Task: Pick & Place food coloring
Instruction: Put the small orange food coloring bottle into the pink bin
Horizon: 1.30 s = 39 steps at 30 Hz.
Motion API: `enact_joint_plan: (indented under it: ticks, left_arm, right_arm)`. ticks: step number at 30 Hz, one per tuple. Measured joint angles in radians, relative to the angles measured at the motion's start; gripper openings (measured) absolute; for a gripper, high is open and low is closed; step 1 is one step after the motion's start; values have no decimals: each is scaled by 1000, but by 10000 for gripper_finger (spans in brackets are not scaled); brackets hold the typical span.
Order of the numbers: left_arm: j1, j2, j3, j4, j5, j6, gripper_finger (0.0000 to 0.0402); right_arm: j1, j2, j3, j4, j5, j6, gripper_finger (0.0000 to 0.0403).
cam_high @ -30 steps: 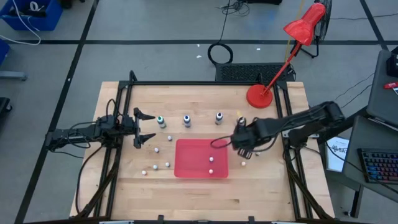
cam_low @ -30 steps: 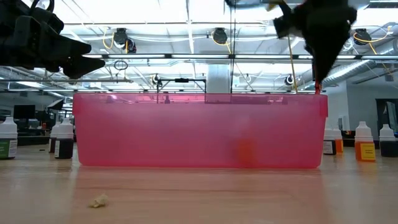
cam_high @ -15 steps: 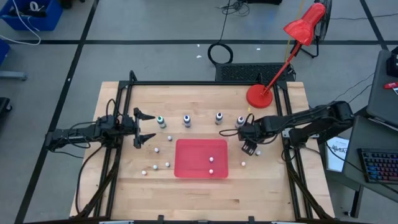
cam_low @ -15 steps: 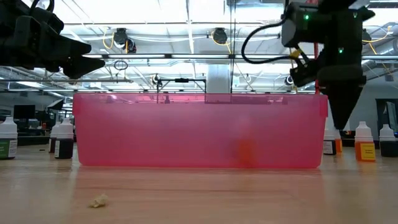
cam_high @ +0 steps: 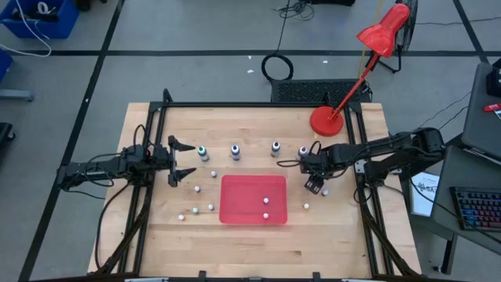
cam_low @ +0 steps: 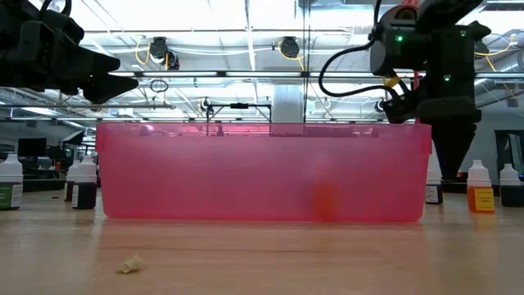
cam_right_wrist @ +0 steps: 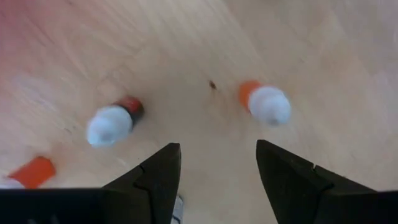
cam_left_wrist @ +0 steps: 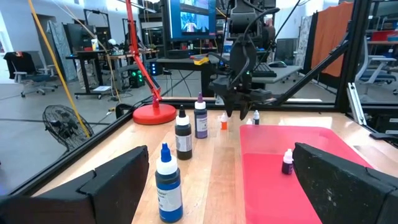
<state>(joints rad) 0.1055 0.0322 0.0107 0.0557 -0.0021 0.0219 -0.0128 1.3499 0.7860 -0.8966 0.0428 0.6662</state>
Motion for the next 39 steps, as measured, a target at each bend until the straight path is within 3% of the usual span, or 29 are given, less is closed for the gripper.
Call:
enact_joint_plan:
  ticks: [22, 39]
  left_arm:
    - [0, 0, 0, 0, 0, 0, 392]
    - [1, 0, 0, 0, 0, 0, 392]
  right_arm:
    - [-112, 1, 5, 58, 63, 26, 196]
    - [-111, 139, 7, 112, 67, -13, 196]
